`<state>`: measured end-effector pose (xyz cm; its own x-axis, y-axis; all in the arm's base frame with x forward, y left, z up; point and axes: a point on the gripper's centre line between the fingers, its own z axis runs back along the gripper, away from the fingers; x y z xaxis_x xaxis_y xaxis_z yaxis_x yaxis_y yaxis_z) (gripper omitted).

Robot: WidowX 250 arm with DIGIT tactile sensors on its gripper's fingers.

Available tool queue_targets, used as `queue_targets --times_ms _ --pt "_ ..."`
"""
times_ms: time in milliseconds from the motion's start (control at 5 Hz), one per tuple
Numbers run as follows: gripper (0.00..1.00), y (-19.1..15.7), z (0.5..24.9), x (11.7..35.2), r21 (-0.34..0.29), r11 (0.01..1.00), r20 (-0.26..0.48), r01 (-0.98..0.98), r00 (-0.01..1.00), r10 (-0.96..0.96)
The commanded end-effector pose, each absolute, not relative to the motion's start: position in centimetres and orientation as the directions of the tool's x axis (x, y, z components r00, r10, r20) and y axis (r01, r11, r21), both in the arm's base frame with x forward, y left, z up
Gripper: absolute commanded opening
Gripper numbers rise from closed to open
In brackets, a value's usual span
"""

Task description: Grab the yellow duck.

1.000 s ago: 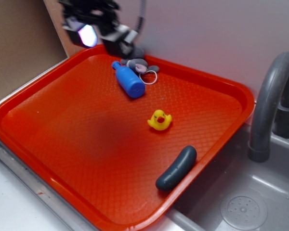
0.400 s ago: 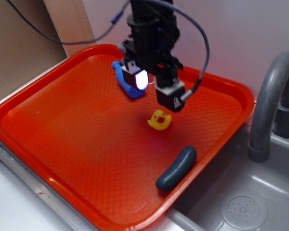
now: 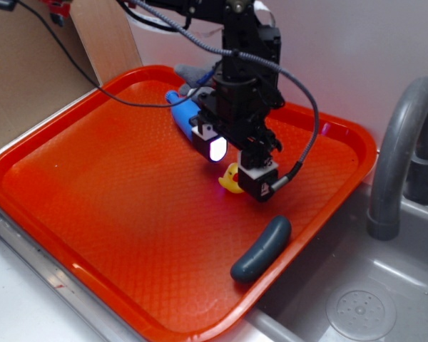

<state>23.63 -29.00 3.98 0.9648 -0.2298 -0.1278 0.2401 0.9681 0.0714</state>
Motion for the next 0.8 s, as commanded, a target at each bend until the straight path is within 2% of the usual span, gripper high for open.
queue_targets --times_ms 0,200,400,600 --pt "0.93 -30.08 4.14 22.29 0.072 0.957 -0.104 0.28 0.957 -0.272" --pt "0.27 -30.29 4.12 22.06 0.078 0.957 -0.104 0.28 0.957 -0.271" --pt "0.0 -30.27 4.03 21.94 0.083 0.964 -0.094 0.253 0.965 -0.245" --pt "0.0 -29.61 4.4 21.9 0.097 0.971 -0.085 0.217 0.974 -0.209"
